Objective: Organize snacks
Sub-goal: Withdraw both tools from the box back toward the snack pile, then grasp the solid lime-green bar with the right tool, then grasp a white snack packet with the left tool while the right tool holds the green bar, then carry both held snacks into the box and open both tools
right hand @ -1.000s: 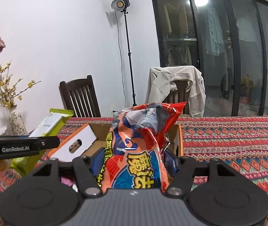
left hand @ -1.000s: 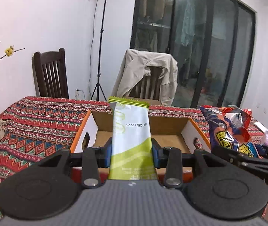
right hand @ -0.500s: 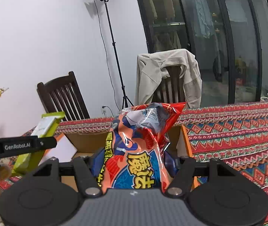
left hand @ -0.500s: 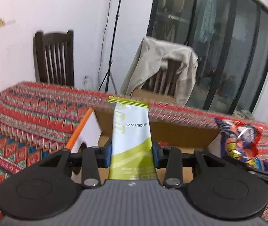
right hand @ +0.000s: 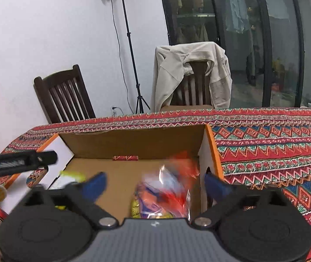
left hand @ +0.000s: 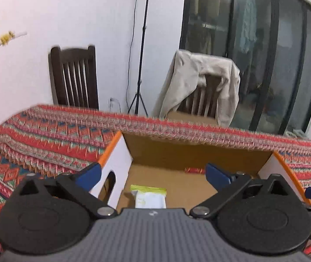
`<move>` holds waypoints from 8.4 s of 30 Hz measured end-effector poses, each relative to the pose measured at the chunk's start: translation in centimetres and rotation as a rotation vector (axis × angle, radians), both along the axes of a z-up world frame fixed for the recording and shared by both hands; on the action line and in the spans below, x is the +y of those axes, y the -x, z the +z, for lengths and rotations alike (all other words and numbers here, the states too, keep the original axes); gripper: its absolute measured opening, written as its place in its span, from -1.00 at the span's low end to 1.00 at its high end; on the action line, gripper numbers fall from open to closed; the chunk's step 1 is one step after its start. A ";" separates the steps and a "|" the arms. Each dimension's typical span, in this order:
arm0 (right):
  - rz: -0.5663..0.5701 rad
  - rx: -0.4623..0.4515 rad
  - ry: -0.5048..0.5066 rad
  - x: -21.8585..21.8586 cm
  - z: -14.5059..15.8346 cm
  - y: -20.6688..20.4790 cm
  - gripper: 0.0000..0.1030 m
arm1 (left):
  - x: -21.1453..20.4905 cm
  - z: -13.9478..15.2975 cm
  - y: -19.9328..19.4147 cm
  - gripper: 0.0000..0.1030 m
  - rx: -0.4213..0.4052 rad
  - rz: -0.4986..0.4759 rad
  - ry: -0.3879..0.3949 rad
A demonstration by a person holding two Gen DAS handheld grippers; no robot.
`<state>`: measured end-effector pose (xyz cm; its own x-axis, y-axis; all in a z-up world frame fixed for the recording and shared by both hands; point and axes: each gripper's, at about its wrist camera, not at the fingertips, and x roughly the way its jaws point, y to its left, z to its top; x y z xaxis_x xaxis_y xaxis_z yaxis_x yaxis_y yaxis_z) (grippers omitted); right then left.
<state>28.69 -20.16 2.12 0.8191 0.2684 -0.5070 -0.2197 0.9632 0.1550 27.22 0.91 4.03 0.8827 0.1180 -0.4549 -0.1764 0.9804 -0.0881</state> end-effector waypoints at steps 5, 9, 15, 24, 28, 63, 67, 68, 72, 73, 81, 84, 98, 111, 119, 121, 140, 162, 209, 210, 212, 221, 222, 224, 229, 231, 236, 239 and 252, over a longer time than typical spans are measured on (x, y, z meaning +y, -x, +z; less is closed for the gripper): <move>0.000 -0.010 -0.001 -0.3 0.3 0.5 1.00 | -0.5 0.6 0.5 1.00 -0.014 -0.020 0.000; -0.002 -0.020 -0.005 -0.5 0.8 0.5 1.00 | -0.4 1.4 1.1 1.00 -0.012 -0.028 0.019; -0.018 -0.049 0.009 -0.8 3.1 2.6 1.00 | 0.0 3.7 3.6 1.00 -0.037 -0.064 0.054; 0.001 -0.102 0.066 -2.0 5.4 8.4 1.00 | 1.2 4.9 9.3 1.00 -0.054 -0.084 0.056; 0.023 -0.094 0.058 -2.9 5.3 11.3 1.00 | 1.8 4.6 11.8 1.00 -0.043 -0.102 0.073; -0.022 0.034 0.065 -6.3 -1.5 20.1 1.00 | 3.1 -4.3 19.2 1.00 0.039 -0.178 0.164; -0.043 0.050 0.081 -6.3 -2.0 19.4 1.00 | 3.5 -4.5 19.1 1.00 0.042 -0.173 0.178; -0.049 0.053 0.085 -6.3 -2.0 19.3 1.00 | 3.5 -4.5 19.0 1.00 0.044 -0.174 0.181; -0.089 0.043 0.083 -6.6 -1.9 18.5 0.93 | 3.3 -4.7 18.9 1.00 0.057 -0.174 0.172; -0.099 0.042 0.078 -6.7 -1.8 18.1 0.84 | 3.3 -4.7 18.9 1.00 0.058 -0.172 0.170; -0.043 0.136 0.076 -6.1 -3.7 14.7 0.24 | 3.1 -5.1 18.6 1.00 0.079 -0.166 0.153; -0.011 0.158 0.011 -6.4 -4.7 14.1 0.15 | 2.9 -5.1 18.7 1.00 0.074 -0.180 0.154; 0.003 -0.028 0.017 -5.9 -3.4 17.5 -0.33 | 2.8 -5.0 19.3 1.00 0.048 -0.173 0.155; 0.010 -0.103 -0.041 -7.0 -2.1 18.5 -0.33 | 3.0 -3.4 19.7 1.00 0.110 -0.005 0.013; 0.014 -0.120 -0.067 -7.6 -2.0 19.1 -0.33 | 3.7 -4.5 18.4 1.00 0.208 0.048 -0.029; 0.012 -0.121 -0.068 -7.8 -2.1 19.2 -0.33 | 3.9 -4.9 17.4 1.00 0.233 0.072 -0.021; 0.012 -0.114 -0.077 -7.5 -2.2 19.1 -0.32 | 3.4 -5.9 18.9 0.29 0.258 0.080 0.050; 0.004 -0.125 -0.065 -7.2 -2.3 19.3 -0.31 | 2.3 -6.7 22.6 0.33 0.229 -0.018 0.022; 0.058 -0.215 -0.006 -3.0 4.0 16.9 -0.31 | -0.1 4.3 16.2 -0.50 -0.067 -0.208 0.009; 0.058 -0.216 -0.004 -2.7 4.3 16.5 -0.31 | -0.2 4.4 15.5 -0.50 -0.066 -0.212 0.013; 0.060 -0.214 -0.003 -2.2 4.8 15.5 -0.31 | -0.6 4.7 14.3 -0.50 -0.060 -0.214 0.014; 0.051 -0.207 -0.014 0.2 6.5 10.7 -0.32 | -1.6 5.9 8.9 -0.50 -0.072 -0.200 0.042; 0.048 -0.206 -0.011 0.5 6.6 9.9 -0.32 | -1.6 6.0 8.3 -0.50 -0.071 -0.197 0.040; 0.042 -0.207 -0.004 1.0 6.6 8.8 -0.32 | -1.7 5.7 6.8 -0.50 -0.062 -0.184 0.040; 0.020 -0.200 -0.002 1.9 5.9 6.1 -0.32 | -0.6 4.0 3.3 -0.50 -0.027 -0.142 0.076; 0.007 -0.196 -0.020 1.8 5.2 5.2 -0.32 | -0.1 3.1 2.7 -0.50 -0.019 -0.135 0.090; 0.008 -0.174 -0.016 1.6 3.4 4.0 -0.32 | 0.8 1.1 1.3 -0.50 0.026 -0.124 0.086; 0.008 -0.159 -0.011 1.5 2.7 3.6 -0.32 | 1.2 0.3 1.0 -0.50 0.041 -0.109 0.073; -0.003 -0.127 -0.017 0.6 1.7 3.0 0.67 | 1.1 0.3 2.2 1.00 -0.025 -0.061 0.049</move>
<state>25.67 -19.53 3.77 0.8772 0.2735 -0.3945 -0.2356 0.9613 0.1428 25.05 2.04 4.35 0.8989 0.0420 -0.4361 -0.1137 0.9836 -0.1397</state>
